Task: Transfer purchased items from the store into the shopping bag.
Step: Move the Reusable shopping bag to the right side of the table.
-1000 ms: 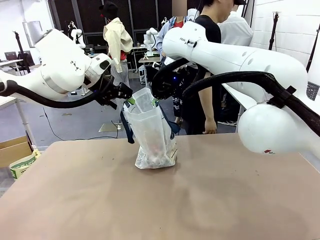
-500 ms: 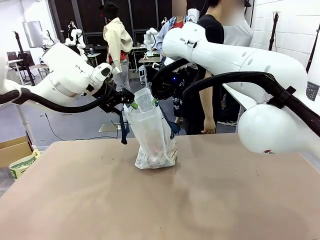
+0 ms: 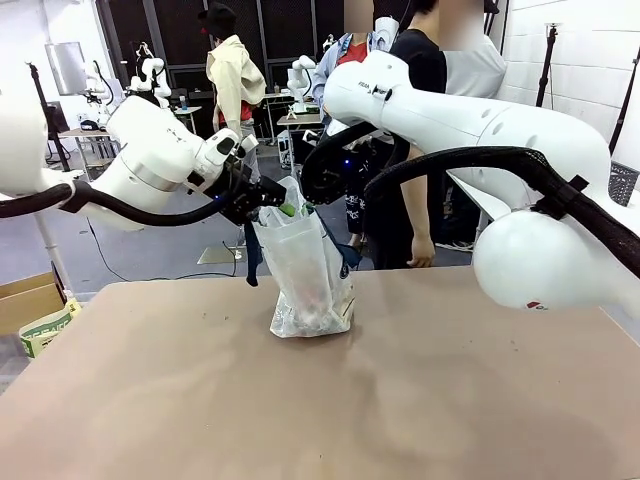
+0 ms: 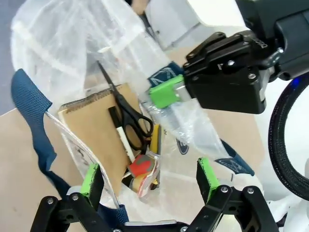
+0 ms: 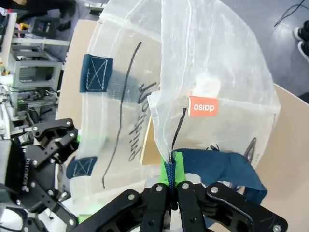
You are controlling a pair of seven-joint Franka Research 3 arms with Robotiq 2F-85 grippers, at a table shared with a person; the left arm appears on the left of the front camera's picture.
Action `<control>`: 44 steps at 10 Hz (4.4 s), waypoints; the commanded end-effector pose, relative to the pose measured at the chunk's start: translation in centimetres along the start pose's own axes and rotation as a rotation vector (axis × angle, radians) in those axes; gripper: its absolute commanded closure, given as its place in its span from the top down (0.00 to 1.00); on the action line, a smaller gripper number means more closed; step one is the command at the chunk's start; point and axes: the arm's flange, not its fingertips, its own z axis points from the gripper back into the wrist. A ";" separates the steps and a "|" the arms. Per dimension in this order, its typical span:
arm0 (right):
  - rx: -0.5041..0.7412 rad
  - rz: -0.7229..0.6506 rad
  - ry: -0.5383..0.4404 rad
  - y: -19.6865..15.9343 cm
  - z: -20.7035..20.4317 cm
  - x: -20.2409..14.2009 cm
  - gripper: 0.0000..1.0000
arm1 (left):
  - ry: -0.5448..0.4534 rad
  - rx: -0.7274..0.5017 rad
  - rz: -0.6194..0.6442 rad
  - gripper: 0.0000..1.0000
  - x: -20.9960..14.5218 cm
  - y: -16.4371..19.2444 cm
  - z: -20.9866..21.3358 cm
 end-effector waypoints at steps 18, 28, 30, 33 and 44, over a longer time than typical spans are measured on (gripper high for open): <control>0.153 -0.001 -0.024 -1.2 -0.5 0.0 0.00 | -0.063 -0.134 -0.103 1.00 3.5 -1.2 -3.5; 0.147 0.001 -0.023 -1.3 -0.7 -0.6 0.00 | 0.078 -0.025 -0.155 0.64 3.6 -1.9 -6.2; 0.148 0.005 -0.020 -1.4 -0.6 -0.6 0.00 | 0.068 -0.019 -0.163 0.27 3.7 -2.1 -5.8; 0.144 0.004 -0.024 -1.5 0.1 -0.9 0.00 | 0.061 -0.007 -0.172 0.00 3.7 -2.2 -5.2; 0.108 0.019 -0.002 -1.5 0.0 0.0 0.19 | 0.071 0.013 -0.190 0.00 3.7 -1.9 -5.5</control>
